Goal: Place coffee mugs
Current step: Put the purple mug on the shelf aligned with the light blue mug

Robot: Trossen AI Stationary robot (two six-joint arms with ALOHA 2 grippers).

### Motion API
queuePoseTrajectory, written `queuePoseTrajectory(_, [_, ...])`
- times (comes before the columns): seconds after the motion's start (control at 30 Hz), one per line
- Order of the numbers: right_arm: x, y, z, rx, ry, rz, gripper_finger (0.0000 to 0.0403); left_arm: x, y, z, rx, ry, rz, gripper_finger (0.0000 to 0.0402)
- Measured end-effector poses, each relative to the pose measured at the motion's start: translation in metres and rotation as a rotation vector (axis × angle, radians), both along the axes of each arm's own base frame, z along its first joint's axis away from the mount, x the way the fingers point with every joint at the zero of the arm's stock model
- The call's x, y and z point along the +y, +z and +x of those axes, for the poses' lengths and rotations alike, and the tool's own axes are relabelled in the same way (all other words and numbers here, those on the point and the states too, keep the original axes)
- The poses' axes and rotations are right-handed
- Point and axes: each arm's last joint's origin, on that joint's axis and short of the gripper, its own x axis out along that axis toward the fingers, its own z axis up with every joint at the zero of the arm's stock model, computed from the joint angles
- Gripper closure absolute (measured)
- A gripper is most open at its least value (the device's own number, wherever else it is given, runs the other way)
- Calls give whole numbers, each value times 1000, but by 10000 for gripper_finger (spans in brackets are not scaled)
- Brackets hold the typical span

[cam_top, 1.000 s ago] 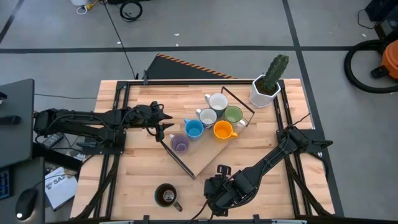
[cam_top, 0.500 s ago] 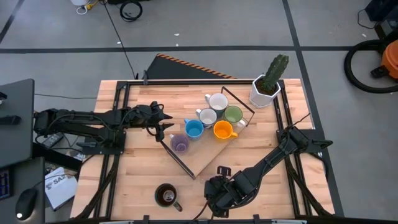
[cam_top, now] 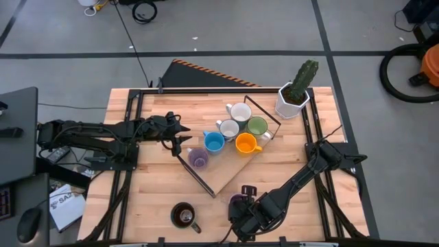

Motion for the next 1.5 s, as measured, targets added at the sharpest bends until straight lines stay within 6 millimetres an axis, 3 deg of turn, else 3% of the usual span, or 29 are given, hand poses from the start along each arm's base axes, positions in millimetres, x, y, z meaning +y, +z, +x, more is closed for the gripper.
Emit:
queuePoseTrajectory(0.4, [-7, -35, -2, 61, 21, -26, 214, 0, 0, 0, 0, 0, 0, 240])
queuePoseTrajectory(0.87, [-22, -44, 4, 129, 67, -5, 323, 0, 0, 0, 0, 0, 0, 240])
queuePoseTrajectory(1.03, [-24, -35, 9, 143, 95, 36, 361, 0, 0, 0, 0, 0, 0, 240])
queuePoseTrajectory(1.5, [-35, 16, 16, 142, 230, 19, 356, -1, 0, 0, -3, -14, -21, 240])
